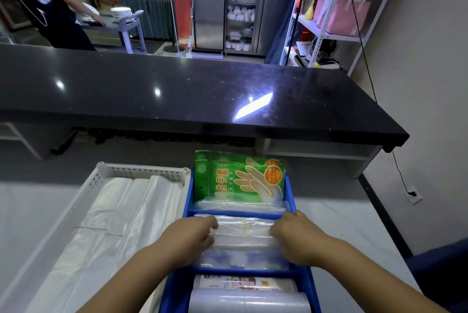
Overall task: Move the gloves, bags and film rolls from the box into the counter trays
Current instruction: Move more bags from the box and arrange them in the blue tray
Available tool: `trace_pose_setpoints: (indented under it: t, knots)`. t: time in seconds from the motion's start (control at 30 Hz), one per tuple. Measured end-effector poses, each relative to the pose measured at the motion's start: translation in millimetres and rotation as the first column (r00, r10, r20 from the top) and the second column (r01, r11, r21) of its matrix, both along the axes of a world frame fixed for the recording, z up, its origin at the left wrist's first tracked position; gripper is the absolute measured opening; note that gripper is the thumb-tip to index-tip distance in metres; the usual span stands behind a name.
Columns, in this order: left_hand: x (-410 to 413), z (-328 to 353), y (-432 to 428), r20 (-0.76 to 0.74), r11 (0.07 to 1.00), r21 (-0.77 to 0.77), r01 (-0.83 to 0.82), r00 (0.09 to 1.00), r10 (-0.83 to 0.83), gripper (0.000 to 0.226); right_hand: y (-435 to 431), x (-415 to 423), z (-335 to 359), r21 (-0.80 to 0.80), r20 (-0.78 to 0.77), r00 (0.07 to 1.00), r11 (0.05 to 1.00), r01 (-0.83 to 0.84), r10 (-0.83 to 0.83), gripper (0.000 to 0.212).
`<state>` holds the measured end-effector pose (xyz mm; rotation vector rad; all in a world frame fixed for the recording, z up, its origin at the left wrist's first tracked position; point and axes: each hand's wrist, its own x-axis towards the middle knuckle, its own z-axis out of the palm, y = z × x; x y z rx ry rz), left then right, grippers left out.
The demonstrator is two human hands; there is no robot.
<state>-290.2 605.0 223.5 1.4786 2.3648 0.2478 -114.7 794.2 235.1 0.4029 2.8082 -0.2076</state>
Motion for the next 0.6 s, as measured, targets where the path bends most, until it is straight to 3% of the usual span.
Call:
trace_pose_setpoints:
  t: [0.1,0.2,0.37,0.6]
  knots:
    - [-1.9,5.3,-0.9,-0.101,0.978,0.21,-0.008,0.994,0.029,0.037,-7.7,-3.6,-0.4,-0.153,-0.194,0.976,0.986,0.066,-0.096,0.047]
    - [3.9,10.3,-4.9,-0.201,0.923,0.375,0.092,0.979,-0.016,0.031,-20.1,-4.8,-6.7,-0.159,-0.382,0.923,0.987,-0.007,-0.055,0.039]
    - [18.0,-5.0,-3.9,-0.318,0.932,0.222,0.288,0.925,-0.21,0.031,-24.2,-5.4,-19.8,-0.042,-0.321,0.945,0.996,-0.077,0.059,0.034]
    - [19.0,-20.9,-2.5,-0.15,0.993,0.069,0.092,0.985,-0.081,0.031,-21.1,0.5,-17.9,-0.132,-0.133,0.991,0.991,-0.021,0.003,0.038]
